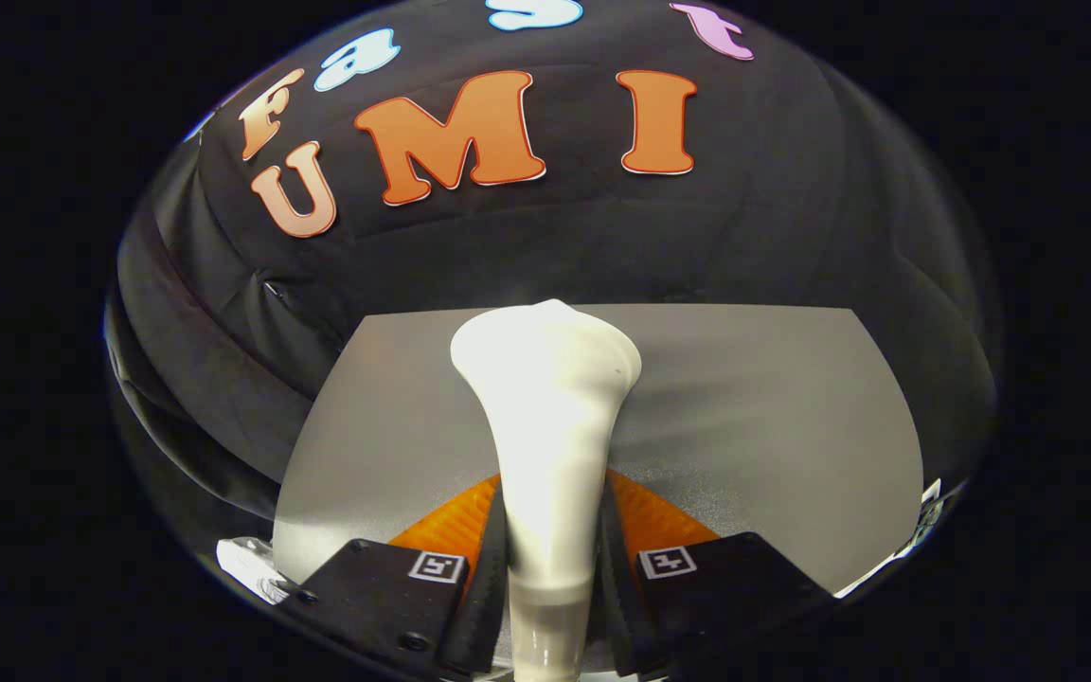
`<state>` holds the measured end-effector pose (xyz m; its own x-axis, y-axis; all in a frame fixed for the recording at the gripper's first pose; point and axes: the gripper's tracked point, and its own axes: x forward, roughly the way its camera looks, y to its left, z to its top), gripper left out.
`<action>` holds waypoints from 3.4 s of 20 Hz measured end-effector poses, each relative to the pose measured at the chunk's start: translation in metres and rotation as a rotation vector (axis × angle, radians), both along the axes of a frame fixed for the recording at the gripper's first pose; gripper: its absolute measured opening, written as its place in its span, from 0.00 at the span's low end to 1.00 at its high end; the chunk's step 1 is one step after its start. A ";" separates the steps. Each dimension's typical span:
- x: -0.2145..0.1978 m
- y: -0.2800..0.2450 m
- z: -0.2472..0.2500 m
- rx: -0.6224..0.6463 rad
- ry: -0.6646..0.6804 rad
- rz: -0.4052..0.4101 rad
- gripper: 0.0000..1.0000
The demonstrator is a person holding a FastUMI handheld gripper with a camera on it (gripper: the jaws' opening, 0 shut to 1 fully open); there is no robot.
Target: Iron the clothes twice with a garment steamer, once on the left side and once on the right side.
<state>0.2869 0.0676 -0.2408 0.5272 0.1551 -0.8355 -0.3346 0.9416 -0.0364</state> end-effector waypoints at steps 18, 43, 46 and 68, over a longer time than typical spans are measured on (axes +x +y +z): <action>-0.007 -0.011 0.047 0.081 -0.166 -0.065 0.43; -0.150 0.011 0.156 0.129 -0.457 -0.287 0.42; -0.178 0.041 0.161 0.154 -0.468 -0.288 0.42; -0.248 0.280 0.148 0.107 -0.451 0.006 0.42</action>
